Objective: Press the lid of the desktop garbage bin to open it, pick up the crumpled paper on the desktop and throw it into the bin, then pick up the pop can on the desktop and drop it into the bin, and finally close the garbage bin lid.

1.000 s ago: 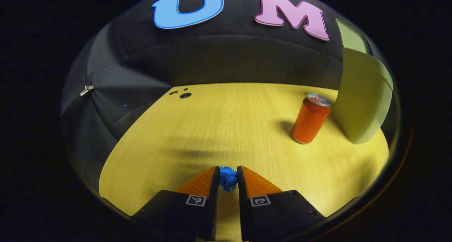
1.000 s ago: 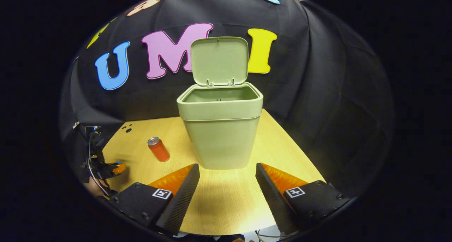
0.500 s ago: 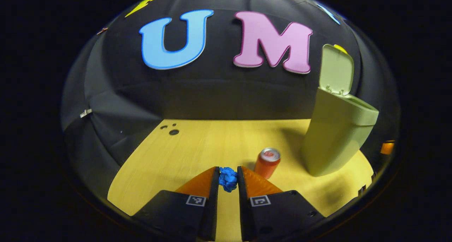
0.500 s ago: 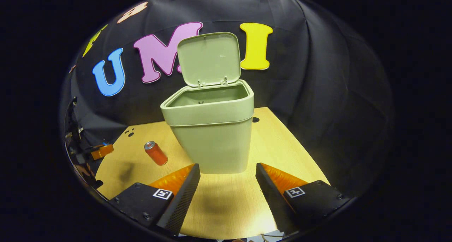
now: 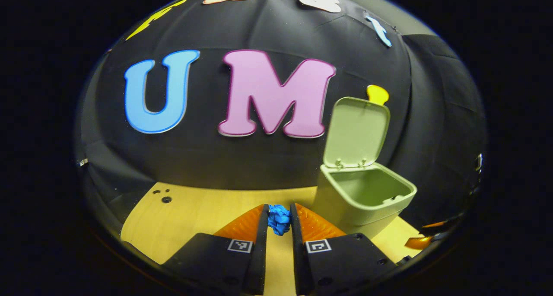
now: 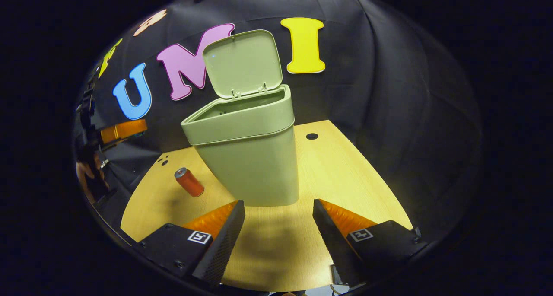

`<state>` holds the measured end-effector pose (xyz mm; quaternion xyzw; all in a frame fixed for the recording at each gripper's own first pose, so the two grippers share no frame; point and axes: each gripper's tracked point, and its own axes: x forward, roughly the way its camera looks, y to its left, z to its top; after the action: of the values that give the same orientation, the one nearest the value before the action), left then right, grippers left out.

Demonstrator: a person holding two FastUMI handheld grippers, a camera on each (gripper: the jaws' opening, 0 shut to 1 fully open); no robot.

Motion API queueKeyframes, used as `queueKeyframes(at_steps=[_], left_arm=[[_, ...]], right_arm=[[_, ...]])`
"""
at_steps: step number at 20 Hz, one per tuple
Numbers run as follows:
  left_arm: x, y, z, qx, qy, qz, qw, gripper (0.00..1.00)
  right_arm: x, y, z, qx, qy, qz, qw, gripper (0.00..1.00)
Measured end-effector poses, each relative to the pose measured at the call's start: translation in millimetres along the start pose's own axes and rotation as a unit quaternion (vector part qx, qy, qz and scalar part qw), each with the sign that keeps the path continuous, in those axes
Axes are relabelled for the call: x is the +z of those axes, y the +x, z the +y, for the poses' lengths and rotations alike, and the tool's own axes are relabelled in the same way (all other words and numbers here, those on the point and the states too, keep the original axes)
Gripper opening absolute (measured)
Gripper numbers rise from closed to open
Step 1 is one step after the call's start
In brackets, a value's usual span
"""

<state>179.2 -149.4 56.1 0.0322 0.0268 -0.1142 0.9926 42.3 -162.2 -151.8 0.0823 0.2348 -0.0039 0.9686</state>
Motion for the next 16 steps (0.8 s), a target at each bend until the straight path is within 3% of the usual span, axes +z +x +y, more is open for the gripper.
queueKeyframes(at_steps=[9,16], left_arm=[[16.6,50.9,-121.8,-0.089,-0.009,-0.007,0.996,0.3],[4.9,75.0,-159.1,-0.112,-0.003,0.011,0.994,0.31]], right_arm=[[5.3,9.9,-42.9,-0.007,0.021,0.001,1.0,0.99],[2.0,13.0,-46.8,0.003,0.015,0.011,1.0,0.99]])
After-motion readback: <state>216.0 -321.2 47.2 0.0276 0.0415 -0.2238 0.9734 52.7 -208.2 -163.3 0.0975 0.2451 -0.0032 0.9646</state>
